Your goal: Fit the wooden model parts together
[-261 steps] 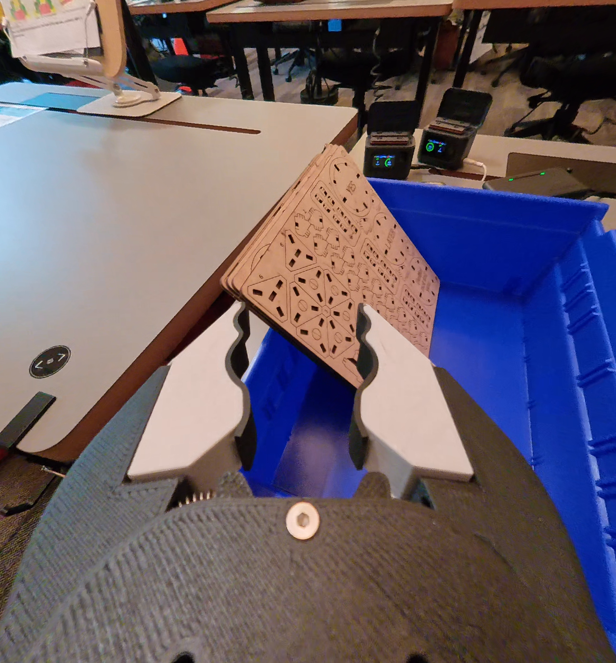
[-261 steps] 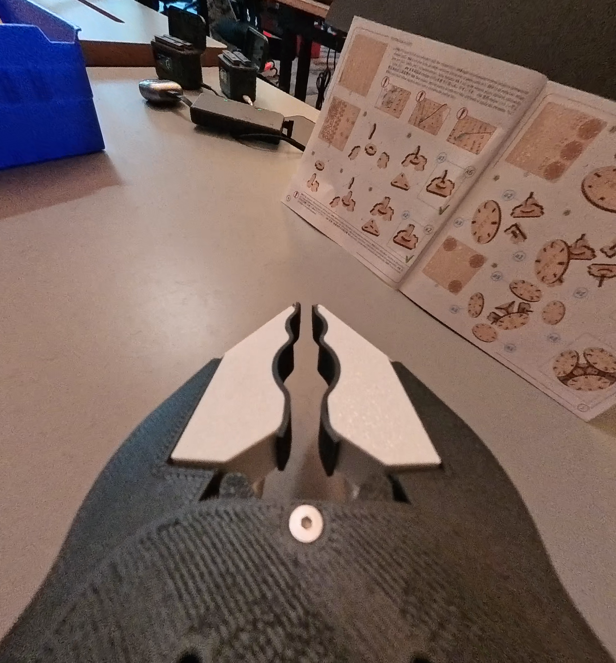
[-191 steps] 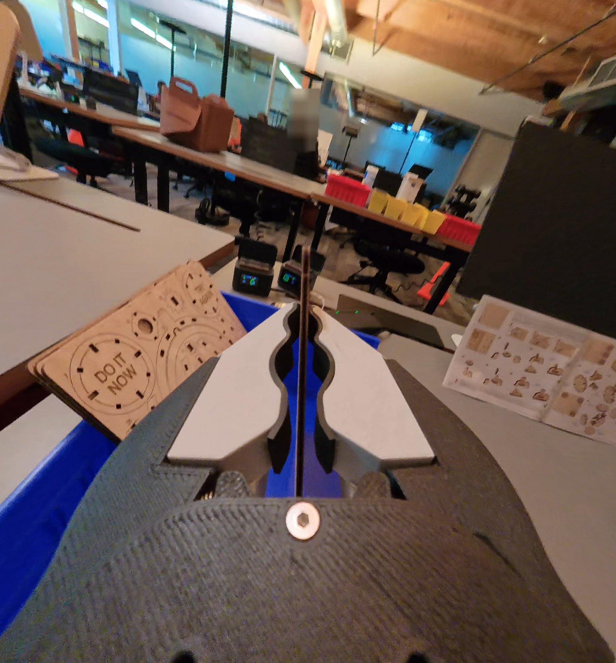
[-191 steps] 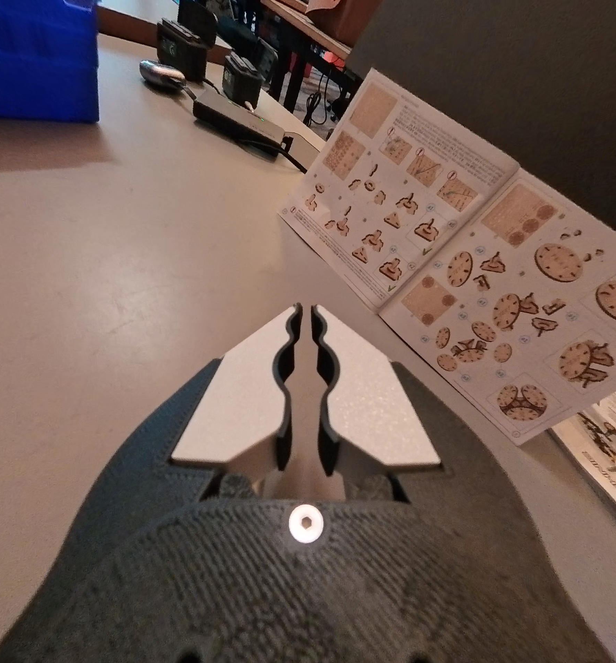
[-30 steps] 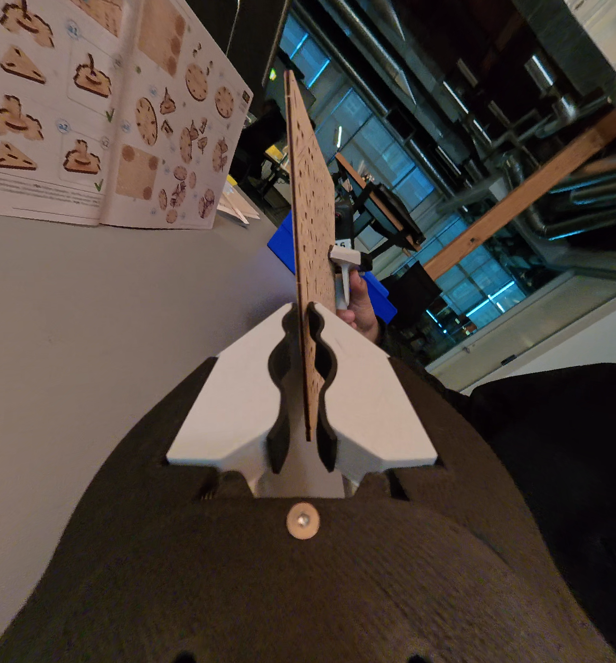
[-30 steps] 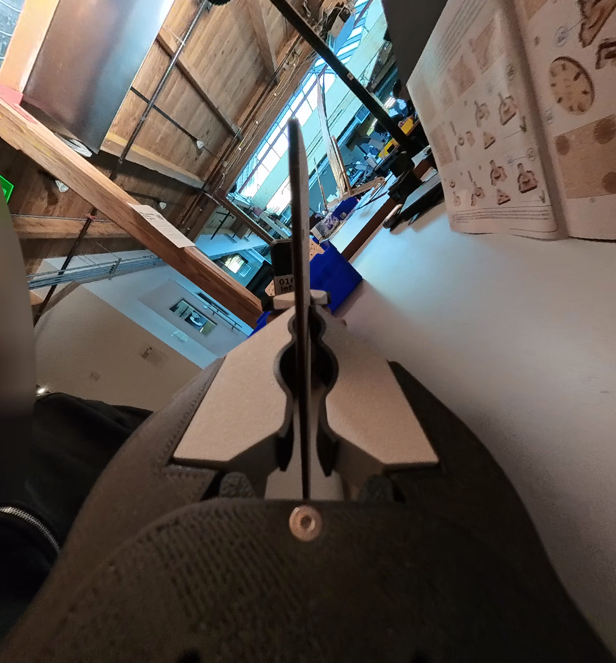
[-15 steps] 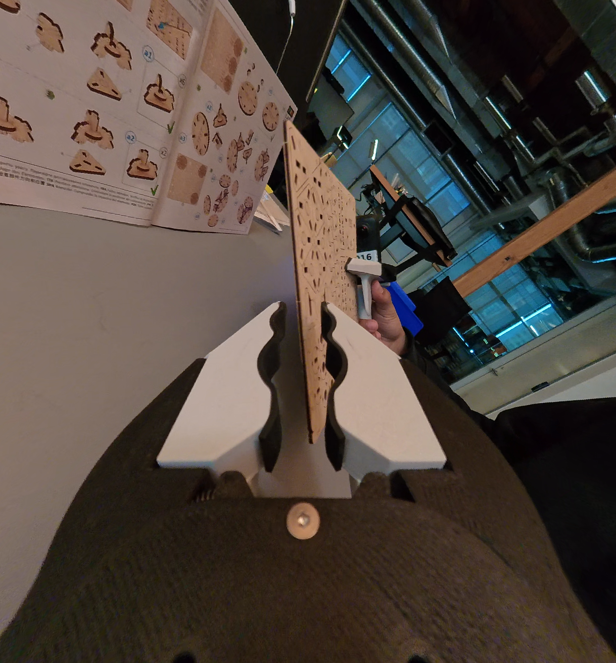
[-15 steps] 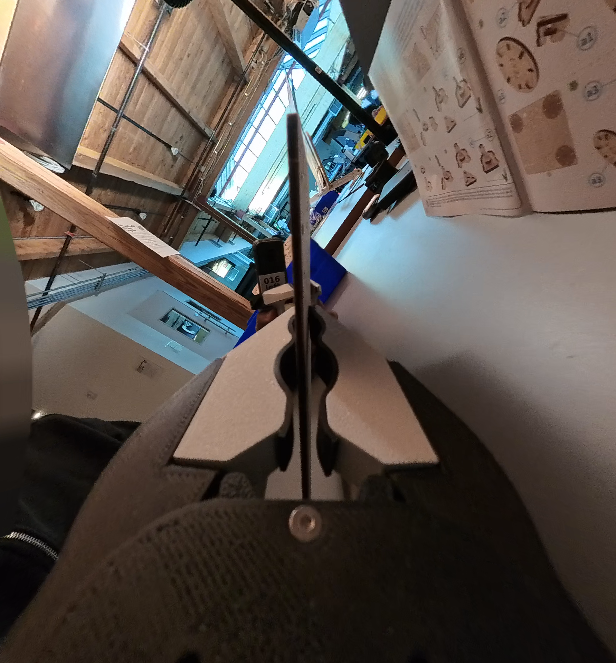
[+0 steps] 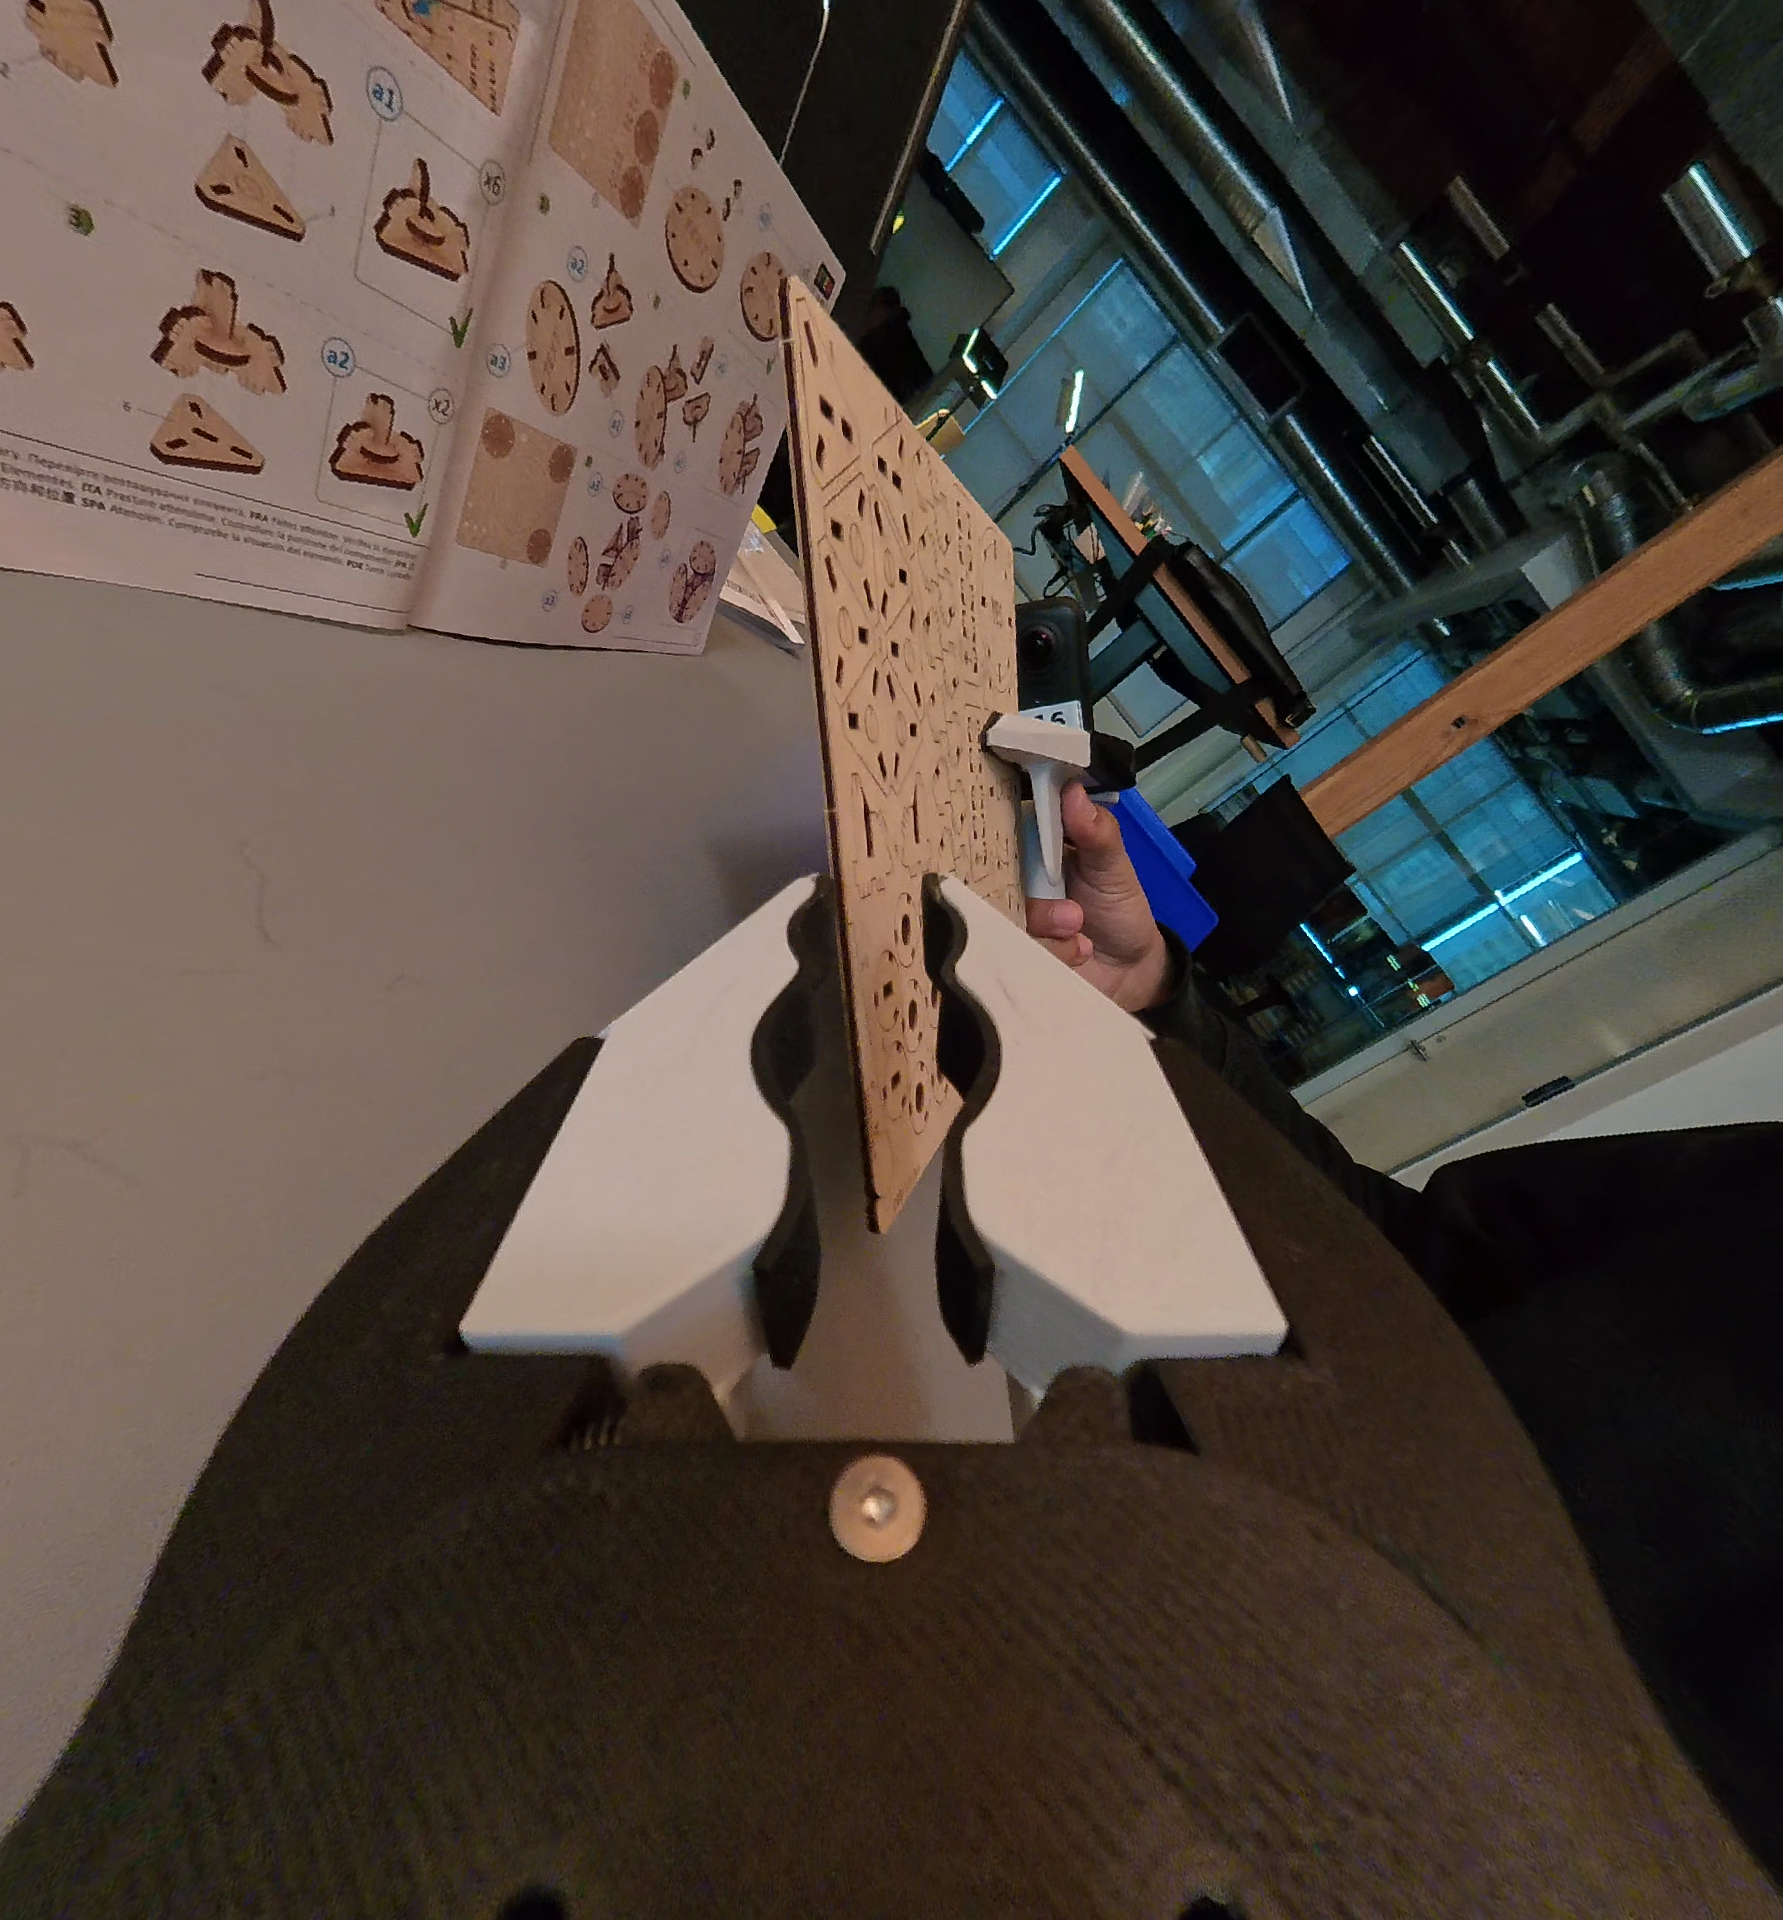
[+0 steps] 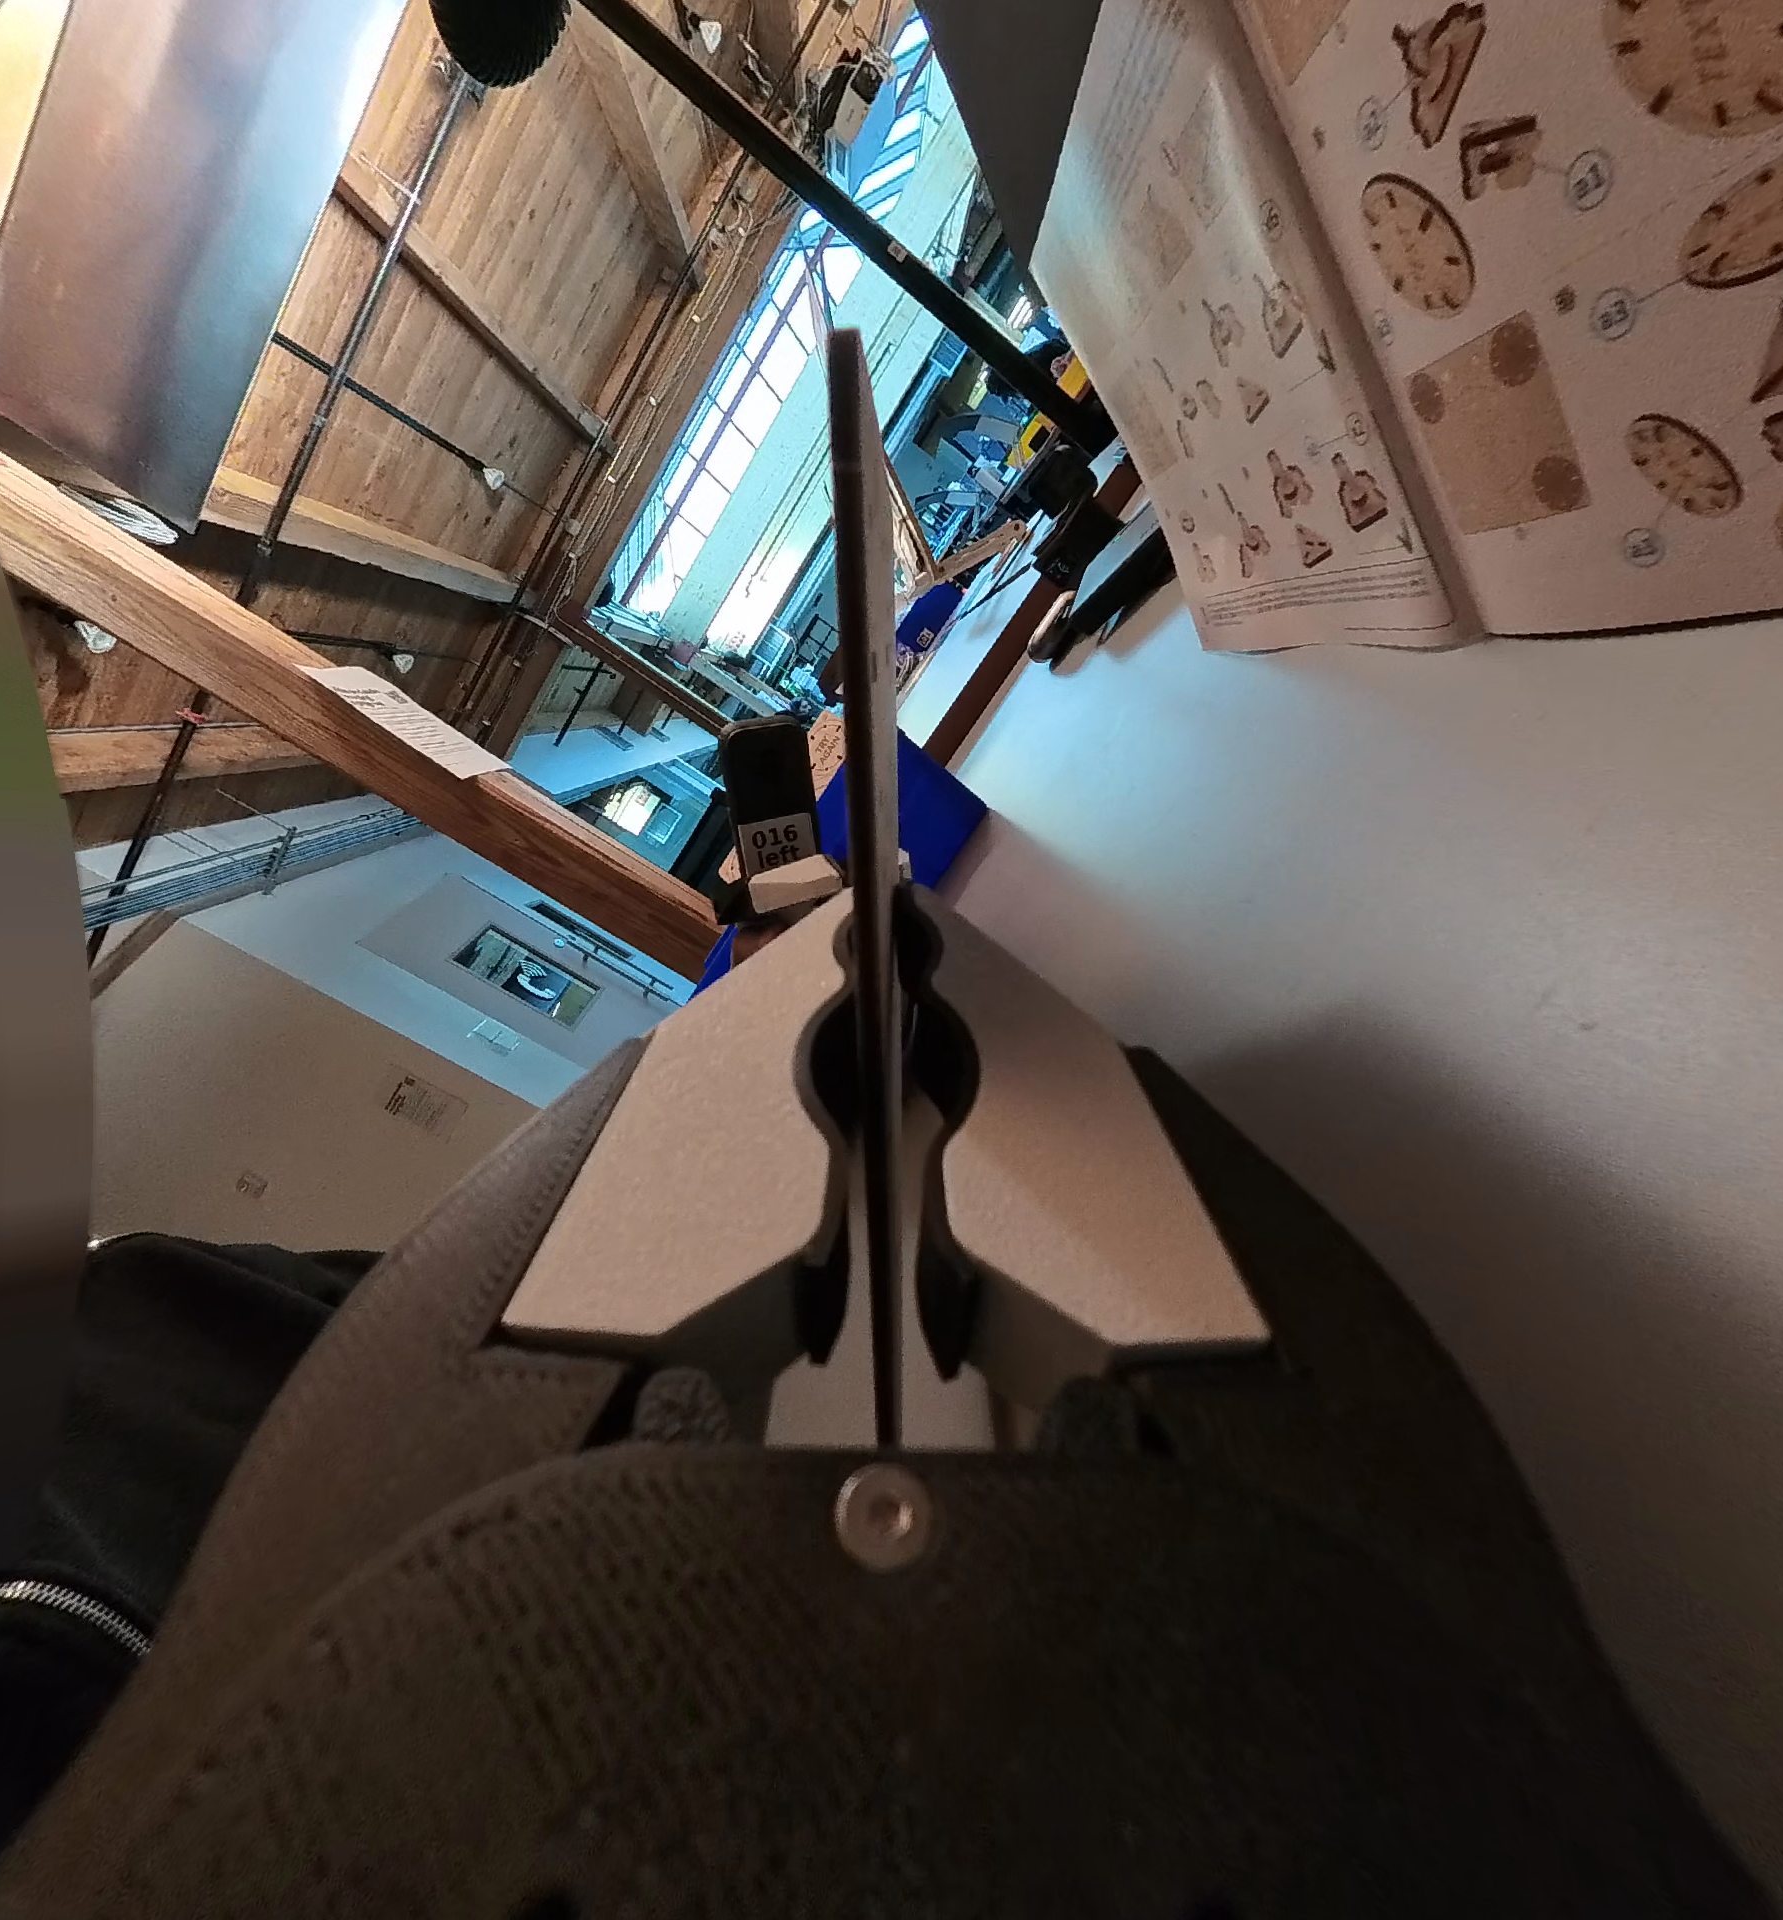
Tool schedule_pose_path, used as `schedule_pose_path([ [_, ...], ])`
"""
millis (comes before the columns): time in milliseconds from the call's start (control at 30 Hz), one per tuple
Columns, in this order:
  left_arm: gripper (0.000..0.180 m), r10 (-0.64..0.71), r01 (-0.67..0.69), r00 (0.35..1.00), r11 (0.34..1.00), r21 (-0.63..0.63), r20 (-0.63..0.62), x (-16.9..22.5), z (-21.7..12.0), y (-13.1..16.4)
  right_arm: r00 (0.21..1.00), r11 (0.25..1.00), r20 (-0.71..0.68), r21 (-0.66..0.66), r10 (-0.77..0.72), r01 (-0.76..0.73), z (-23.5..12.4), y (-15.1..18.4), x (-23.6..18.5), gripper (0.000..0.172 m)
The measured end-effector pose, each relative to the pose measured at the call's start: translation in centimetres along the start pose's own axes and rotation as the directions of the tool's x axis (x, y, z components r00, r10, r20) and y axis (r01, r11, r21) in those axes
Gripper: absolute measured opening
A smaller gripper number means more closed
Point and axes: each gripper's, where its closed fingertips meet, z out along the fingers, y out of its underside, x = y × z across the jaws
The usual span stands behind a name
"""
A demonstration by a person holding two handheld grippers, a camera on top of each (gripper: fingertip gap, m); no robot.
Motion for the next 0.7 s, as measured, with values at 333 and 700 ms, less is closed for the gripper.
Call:
schedule_pose_path([
  [333, 0.014, -0.003, 0.003, 1.000, 1.000, 0.006, 0.005, -0.09, -0.07, -0.11, 1.000, 1.000, 0.001, 0.013, 0.005, -0.005, -0.16, -0.26, 0.06, 0.000],
  [700, 0.015, -0.003, 0.003, 1.000, 1.000, -0.003, 0.010, -0.13, 0.08, 0.09, 1.000, 1.000, 0.013, 0.015, 0.005, -0.005, -0.11, -0.28, -0.18, 0.000],
])
